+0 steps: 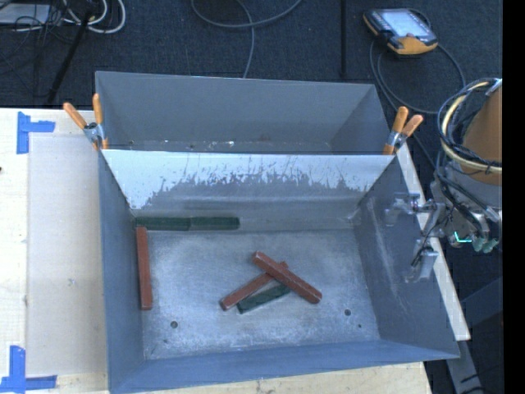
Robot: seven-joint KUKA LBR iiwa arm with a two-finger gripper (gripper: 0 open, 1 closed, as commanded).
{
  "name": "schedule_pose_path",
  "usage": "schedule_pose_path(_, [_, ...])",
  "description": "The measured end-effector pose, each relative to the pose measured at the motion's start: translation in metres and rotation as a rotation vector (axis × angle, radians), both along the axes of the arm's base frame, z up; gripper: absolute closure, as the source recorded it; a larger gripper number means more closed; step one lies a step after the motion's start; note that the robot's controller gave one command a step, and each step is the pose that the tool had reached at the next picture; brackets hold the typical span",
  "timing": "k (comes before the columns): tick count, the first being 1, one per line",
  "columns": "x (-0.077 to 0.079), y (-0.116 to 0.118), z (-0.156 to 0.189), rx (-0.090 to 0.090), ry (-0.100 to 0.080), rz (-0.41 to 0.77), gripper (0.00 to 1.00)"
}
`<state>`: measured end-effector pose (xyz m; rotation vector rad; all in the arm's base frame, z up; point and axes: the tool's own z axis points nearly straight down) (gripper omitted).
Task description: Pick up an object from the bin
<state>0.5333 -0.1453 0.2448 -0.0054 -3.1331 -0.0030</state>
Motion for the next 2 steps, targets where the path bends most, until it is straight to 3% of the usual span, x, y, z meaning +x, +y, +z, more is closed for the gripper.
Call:
schedule_pose_path(1, [0.002,0.001,0.004,-0.002,-0.008,0.004,0.0])
schedule_pose_path(2, [-0.011,0.041,-0.048,-0.003,-0.012,0.056,0.0])
